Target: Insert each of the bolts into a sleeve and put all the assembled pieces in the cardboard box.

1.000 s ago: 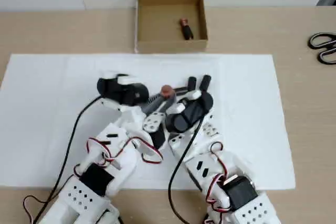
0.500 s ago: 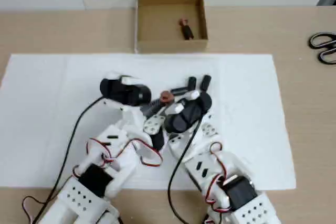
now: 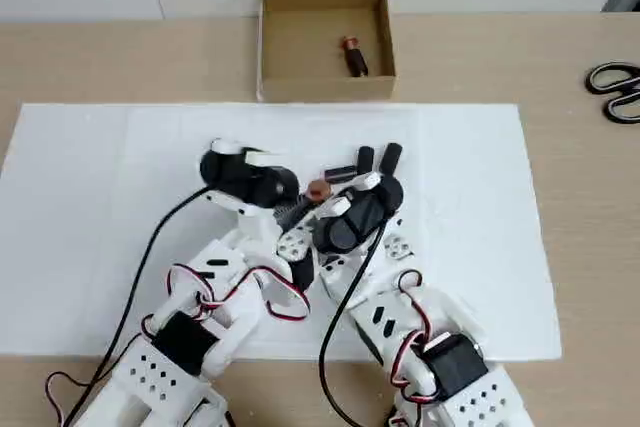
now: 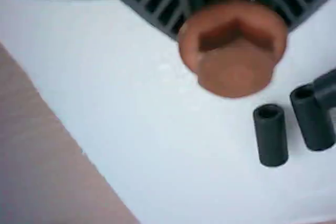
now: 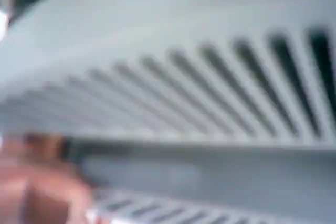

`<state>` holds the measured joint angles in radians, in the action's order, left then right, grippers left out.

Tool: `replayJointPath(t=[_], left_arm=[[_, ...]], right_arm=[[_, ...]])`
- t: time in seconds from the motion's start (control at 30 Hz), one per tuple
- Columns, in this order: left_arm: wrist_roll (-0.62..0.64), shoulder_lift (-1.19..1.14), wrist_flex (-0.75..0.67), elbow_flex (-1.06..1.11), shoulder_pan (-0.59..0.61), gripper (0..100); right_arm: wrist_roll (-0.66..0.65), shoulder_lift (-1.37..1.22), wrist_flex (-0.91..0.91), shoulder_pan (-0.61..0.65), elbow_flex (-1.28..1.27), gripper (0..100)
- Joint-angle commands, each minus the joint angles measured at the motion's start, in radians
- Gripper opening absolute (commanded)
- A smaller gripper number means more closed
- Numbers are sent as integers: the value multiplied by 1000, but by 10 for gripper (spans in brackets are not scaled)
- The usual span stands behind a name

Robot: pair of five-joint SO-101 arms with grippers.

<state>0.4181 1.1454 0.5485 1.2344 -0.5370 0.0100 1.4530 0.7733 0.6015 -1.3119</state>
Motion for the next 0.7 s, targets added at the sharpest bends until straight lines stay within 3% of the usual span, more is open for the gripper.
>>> replayJointPath(t=[0.0,0.27,0.53,0.67], left_arm=[[-17,0,58,-4,5,6],[-15,0,63,-1,5,6],[-20,0,163,-16,3,9],[-20,0,176,-33,3,88]], right_arm=[[6,16,-27,-4,15,4],[6,16,-27,-4,15,4],[6,16,-27,-4,15,4],[6,16,-27,-4,15,4]])
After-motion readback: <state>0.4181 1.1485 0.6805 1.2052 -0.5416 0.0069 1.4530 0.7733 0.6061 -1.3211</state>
